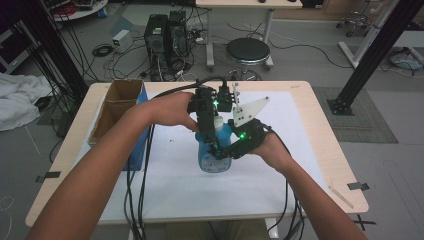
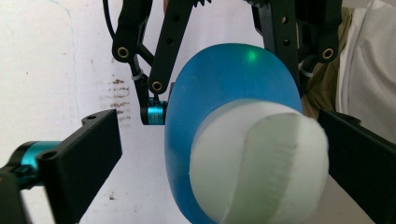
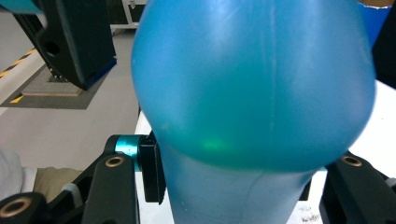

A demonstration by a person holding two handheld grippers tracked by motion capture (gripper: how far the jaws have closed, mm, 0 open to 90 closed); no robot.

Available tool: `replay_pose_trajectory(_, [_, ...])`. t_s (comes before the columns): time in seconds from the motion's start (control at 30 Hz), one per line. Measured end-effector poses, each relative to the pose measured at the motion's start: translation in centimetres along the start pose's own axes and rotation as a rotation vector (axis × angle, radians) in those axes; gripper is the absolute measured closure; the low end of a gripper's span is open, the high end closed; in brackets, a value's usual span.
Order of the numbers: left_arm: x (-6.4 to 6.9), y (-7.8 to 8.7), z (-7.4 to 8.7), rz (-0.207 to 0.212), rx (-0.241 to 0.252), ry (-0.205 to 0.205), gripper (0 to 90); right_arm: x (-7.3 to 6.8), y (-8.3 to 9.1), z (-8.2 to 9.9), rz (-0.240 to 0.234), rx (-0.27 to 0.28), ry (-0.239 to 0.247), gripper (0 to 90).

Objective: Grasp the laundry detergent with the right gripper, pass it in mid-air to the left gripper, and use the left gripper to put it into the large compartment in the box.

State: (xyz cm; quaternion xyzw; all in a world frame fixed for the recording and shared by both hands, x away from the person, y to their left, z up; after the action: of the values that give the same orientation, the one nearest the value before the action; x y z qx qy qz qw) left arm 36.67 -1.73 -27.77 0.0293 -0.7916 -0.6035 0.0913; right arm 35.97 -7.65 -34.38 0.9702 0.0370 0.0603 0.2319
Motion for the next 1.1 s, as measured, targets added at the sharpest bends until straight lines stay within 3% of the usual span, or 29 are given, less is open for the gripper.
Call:
replay_pose_trajectory(0.07, [0.12, 0.03, 0.1, 0.017, -0.007, -0.009, 11.5, 0.03, 0.03, 0.01, 0.002, 0.0, 0.003, 43.9])
replay_pose_trajectory(0.33, [-0.01, -0.15, 0.16, 0.016, -0.007, -0.008, 11.8, 0.01, -0.01, -0.03, 0.0, 0.005, 0.002, 43.9])
replay_pose_trajectory(1.1, [0.32, -0.34, -0.05, 0.03, 0.005, -0.039, 29.9, -0.24, -0.03, -0.2, -0.004, 0.009, 0.007, 43.9])
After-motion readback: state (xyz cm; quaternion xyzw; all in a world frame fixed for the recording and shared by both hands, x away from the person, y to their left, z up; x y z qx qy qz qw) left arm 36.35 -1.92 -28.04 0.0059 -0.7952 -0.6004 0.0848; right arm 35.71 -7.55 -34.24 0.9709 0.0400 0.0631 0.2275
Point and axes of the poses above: each handheld gripper's, and its own axes: y roughly backward along the jaws, z roughly out of its underside, x roughly to its right, the point moved 7 cm from there along -y, roughly forward along the jaws, and after that the axes turned 8 degrees about y, right-handed, at the moved point
